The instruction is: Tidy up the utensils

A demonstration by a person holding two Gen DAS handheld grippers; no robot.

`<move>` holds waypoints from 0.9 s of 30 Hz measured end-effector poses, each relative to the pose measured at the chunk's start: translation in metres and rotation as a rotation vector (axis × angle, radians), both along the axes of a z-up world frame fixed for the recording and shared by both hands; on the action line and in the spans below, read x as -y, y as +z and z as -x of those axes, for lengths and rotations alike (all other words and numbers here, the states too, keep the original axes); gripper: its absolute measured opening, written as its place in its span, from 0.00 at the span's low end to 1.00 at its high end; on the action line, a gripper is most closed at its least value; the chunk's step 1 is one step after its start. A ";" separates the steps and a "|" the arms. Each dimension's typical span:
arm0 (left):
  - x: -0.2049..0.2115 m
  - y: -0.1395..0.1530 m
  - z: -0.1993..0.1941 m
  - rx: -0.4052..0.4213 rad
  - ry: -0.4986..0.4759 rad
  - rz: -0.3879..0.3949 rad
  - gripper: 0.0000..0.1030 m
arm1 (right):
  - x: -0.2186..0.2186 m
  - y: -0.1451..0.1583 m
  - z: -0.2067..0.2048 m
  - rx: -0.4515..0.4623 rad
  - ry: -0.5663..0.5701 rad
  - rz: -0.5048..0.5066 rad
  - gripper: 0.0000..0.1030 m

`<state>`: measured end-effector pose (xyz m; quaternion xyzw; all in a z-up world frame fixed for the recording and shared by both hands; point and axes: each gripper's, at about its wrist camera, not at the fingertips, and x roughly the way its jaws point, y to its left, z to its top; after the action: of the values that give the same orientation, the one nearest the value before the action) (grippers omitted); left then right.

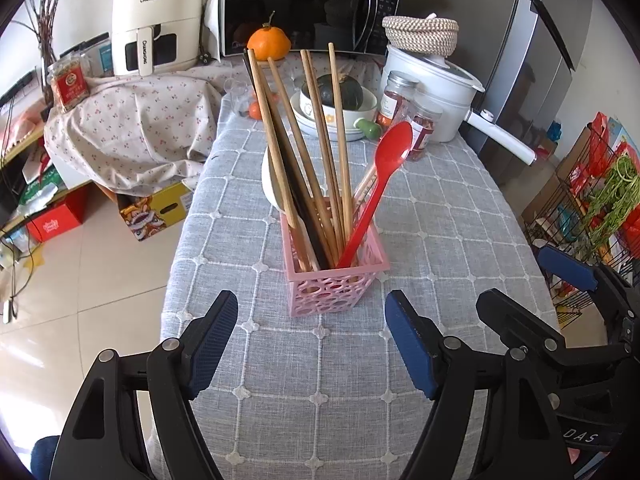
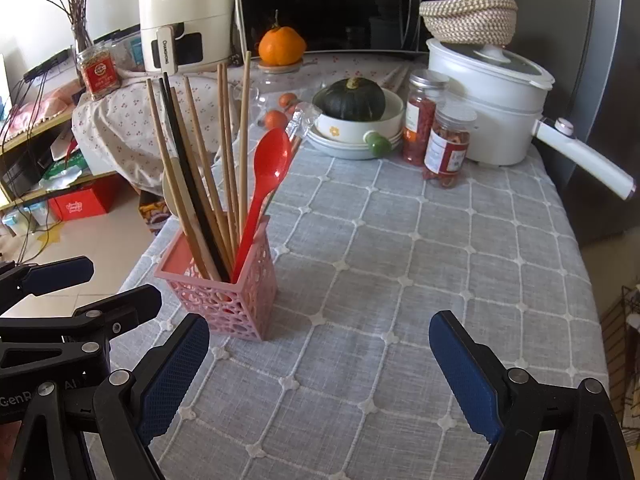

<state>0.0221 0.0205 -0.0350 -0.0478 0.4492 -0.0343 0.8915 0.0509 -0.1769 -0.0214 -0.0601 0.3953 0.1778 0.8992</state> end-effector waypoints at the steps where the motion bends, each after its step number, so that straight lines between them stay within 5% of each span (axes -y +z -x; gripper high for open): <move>1: 0.000 0.000 0.000 0.001 0.001 0.001 0.77 | 0.000 0.000 0.000 0.001 0.000 0.001 0.90; 27: 0.001 -0.001 0.001 0.008 0.023 -0.016 0.78 | 0.001 -0.003 -0.001 -0.002 -0.005 0.011 0.90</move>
<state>0.0213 0.0198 -0.0359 -0.0456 0.4454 -0.0206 0.8940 0.0522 -0.1776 -0.0239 -0.0639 0.3974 0.1733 0.8989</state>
